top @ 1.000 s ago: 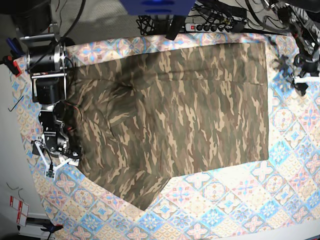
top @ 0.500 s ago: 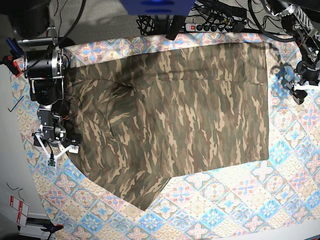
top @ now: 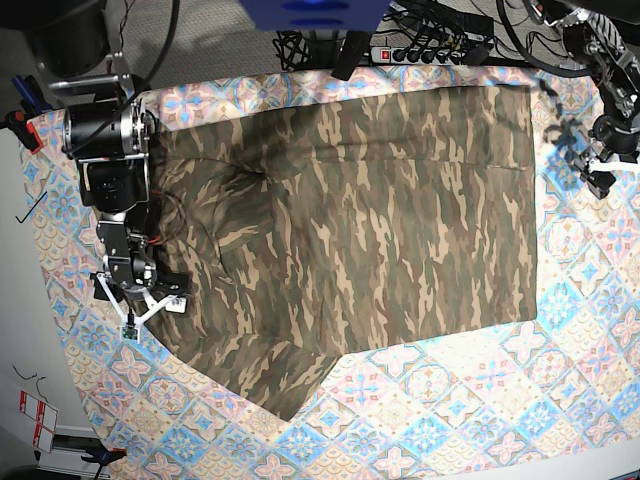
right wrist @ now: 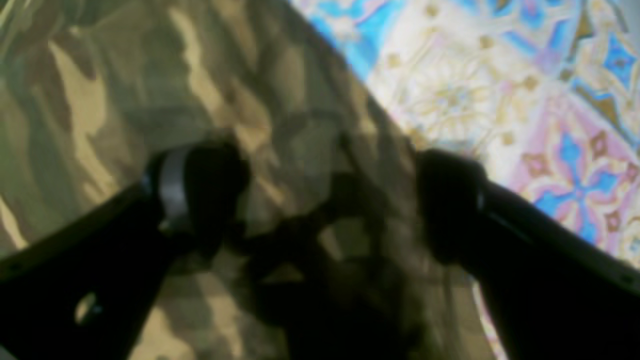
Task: Fold the T-shirt properly
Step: 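Move the right gripper to the shirt's side edge and lower it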
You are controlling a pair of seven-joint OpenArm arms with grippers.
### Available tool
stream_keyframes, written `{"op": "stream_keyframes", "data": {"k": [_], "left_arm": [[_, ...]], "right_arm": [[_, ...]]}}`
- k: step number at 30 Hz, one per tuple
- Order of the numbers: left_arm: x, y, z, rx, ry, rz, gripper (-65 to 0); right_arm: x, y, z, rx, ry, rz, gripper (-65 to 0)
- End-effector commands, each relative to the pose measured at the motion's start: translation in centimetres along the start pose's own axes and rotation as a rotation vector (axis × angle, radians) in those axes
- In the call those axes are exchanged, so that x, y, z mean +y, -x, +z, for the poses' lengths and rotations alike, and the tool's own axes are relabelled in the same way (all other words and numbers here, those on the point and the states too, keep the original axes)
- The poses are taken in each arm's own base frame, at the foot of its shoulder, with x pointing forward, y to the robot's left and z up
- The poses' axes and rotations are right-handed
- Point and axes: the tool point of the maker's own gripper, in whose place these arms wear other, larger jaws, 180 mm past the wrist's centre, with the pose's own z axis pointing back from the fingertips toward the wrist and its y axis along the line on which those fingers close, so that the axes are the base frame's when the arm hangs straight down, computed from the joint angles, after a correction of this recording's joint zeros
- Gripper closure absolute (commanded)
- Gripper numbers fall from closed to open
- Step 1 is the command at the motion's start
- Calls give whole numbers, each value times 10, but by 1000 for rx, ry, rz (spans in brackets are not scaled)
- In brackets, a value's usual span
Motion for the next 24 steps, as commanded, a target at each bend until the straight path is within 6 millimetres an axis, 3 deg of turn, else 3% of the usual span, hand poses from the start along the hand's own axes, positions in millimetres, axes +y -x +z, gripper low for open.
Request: {"op": "stream_keyframes", "data": {"k": [1, 7, 17, 19, 24], "left_arm": [[-1, -17, 2, -48, 6, -13, -497], [6, -10, 5, -29, -6, -25, -497], [6, -10, 6, -28, -7, -27, -497], [6, -10, 6, -28, -7, -27, -497], [7, -8, 6, -25, -8, -26, -497]], "right_arm": [[-15, -27, 2, -67, 22, -5, -558], [-18, -13, -2, -40, 14, -2, -558], [-18, -7, -3, -33, 17, -4, -546], [-18, -7, -3, -32, 17, -4, -489], [-19, -6, -3, -30, 18, -4, -273]]}}
